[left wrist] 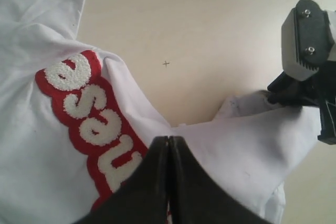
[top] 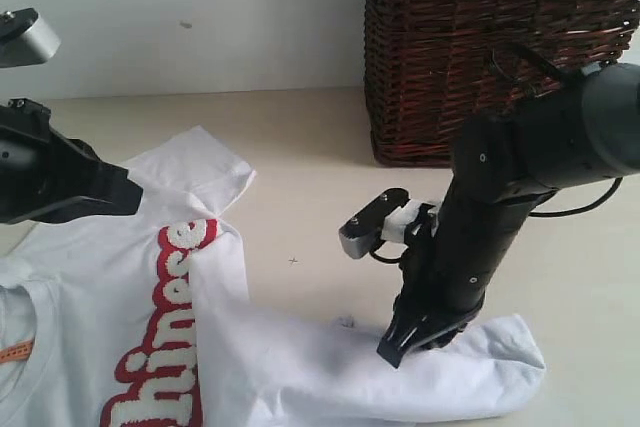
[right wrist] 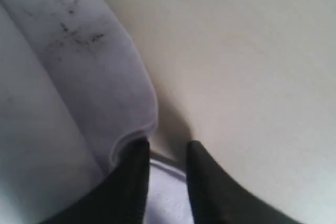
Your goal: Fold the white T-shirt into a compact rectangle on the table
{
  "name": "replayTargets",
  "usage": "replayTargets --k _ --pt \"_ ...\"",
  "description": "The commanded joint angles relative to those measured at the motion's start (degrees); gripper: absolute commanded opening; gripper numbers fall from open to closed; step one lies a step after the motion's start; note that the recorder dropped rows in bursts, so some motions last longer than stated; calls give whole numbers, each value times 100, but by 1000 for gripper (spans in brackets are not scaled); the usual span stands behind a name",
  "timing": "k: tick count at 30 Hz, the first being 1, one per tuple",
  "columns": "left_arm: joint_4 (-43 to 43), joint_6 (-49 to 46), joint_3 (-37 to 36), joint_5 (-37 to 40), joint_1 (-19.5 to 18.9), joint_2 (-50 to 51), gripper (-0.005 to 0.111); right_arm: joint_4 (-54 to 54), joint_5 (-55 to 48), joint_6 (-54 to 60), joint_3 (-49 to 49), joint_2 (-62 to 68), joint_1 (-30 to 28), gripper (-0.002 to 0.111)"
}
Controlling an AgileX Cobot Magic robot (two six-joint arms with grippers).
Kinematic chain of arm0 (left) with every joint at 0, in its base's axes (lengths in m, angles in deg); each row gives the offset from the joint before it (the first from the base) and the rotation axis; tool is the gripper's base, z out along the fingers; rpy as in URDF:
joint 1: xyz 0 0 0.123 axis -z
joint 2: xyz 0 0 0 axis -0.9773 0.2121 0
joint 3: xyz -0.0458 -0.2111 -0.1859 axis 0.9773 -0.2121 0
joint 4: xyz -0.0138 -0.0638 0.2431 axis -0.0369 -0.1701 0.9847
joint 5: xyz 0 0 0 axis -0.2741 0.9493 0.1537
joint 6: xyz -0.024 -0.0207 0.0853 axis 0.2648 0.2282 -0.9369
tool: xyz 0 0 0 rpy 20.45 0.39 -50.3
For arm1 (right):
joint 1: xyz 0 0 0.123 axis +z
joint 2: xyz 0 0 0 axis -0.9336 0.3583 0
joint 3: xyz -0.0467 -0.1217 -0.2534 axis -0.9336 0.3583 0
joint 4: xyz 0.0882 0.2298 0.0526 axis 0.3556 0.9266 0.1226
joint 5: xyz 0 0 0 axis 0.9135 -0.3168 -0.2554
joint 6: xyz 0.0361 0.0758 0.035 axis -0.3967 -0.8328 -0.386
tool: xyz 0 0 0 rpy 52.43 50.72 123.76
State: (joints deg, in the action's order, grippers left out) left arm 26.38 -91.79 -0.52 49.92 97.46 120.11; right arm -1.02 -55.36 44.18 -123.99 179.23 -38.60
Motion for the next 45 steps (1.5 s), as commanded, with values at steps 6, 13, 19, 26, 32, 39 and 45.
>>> replayTargets --k 6,13,19,26,32,39,45 --pt "-120 -23 -3 58 37 -58 0 -340 110 65 -32 14 93 19" --pt "-120 -34 -3 56 37 -58 0 -2209 233 -1623 -289 14 93 0" --pt "-120 -34 -3 56 37 -58 0 -3744 -294 -3018 -689 -84 93 0" --pt "-164 -95 -3 56 37 -58 0 -942 -263 -399 -689 -984 93 10" --pt "-214 -146 -3 119 37 -58 0 -193 -1585 370 -496 -1600 93 52" --pt "-236 -146 -3 213 37 -58 0 -467 -352 180 333 -1220 292 54" --pt "-316 -165 -3 207 37 -58 0 -1176 115 -808 235 -769 660 27"
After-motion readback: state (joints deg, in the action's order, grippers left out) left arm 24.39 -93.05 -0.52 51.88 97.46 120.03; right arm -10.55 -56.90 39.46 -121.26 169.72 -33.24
